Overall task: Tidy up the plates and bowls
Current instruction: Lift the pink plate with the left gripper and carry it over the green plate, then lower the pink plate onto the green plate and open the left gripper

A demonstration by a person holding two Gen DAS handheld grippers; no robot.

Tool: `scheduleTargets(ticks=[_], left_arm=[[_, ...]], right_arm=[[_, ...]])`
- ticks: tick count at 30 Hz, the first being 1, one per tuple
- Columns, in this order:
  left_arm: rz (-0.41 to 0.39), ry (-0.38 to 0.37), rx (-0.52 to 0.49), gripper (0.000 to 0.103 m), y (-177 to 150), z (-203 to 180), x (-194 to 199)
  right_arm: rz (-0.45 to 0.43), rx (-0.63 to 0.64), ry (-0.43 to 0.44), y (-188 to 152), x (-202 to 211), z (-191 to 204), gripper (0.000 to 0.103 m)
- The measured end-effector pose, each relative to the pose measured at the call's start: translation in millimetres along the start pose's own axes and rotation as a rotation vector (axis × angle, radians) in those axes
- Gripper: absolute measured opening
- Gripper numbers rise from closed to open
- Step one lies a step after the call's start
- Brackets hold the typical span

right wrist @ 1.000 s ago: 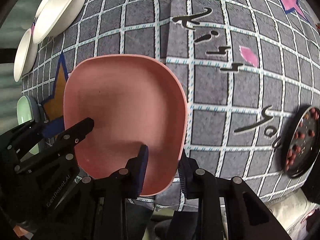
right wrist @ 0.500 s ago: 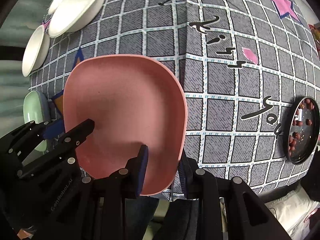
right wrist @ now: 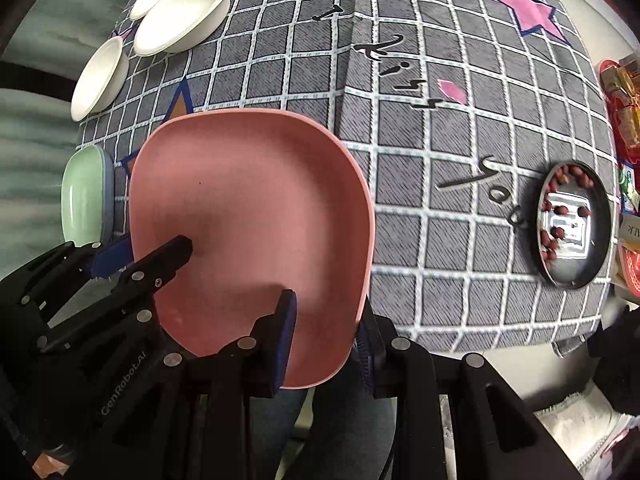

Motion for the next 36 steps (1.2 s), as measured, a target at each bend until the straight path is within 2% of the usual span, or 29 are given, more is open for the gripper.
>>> scheduleTargets(ticks=[5,11,16,20,27,31,36], left_arm=[[-0.030,0.012,0.037,0.028,-8.0,15.5,25.8],[-0.067,0.025,0.077,0.028,12.4,33.0,21.7],[-0.094,0.043,0.094,0.028,8.1,58.7,25.5],[-0.072,0.053,0.146,0.028,-6.9,99.9,25.5],[-0.054,0.095,0.263,0.028,5.9,185.6,26.0],[-0.030,0.121,0.267,0.028,15.9,220.9,20.5],[0.003,0.135,0.244,0.031,28.5,251.6,4.1]], right_arm=[[-0.028,0.035,0.005,-9.1,21.7,6.9,0.032],[-0.051,0.095,0.003,-16.4,35.9,35.1,0.032],[-0.071,0.133,0.003,-6.9,29.2,71.9,0.032],[-0.049,0.163,0.019,-3.1,18.1,104.3,0.032],[0.000,0.291,0.040,11.2,-3.5,183.1,0.032],[0.028,0.309,0.063,28.8,-19.3,217.0,0.032],[0.050,0.262,0.076,48.6,-44.1,242.6,0.032]])
Point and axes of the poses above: each gripper's, at about its wrist camera, not at the fingertips, and x roughly against the way its jaws point, z to its left, y to its top, the point moved 2 cm from there along -x, roughly the way its jaws point, and after that the axes turned 8 degrees about -z, right-handed, at the moved point
